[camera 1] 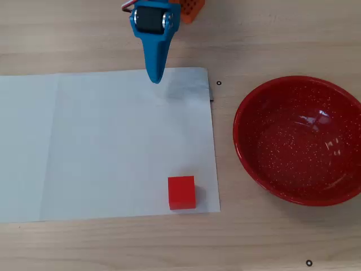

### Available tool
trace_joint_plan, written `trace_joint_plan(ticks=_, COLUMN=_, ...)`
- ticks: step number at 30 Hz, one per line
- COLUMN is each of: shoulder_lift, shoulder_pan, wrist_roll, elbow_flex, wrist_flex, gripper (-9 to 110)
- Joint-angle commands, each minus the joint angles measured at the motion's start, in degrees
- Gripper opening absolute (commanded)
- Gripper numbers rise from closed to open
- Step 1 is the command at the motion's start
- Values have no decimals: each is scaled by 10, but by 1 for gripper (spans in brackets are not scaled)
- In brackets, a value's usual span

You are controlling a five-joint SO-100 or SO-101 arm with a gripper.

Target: Grasp the red cube and put it in the red bowl

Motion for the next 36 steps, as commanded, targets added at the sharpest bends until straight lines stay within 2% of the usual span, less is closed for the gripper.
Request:
trace_joint_plan(ticks=1, shoulder_lift=10, shoulder_pan=5, wrist_roll=-11, elbow_flex=8, wrist_flex=-2, gripper=0)
trace_joint_plan(ticks=36, shoulder_lift=10, shoulder_pan=23, wrist_roll=12, elbow_flex=8, wrist_flex=-3, gripper=0)
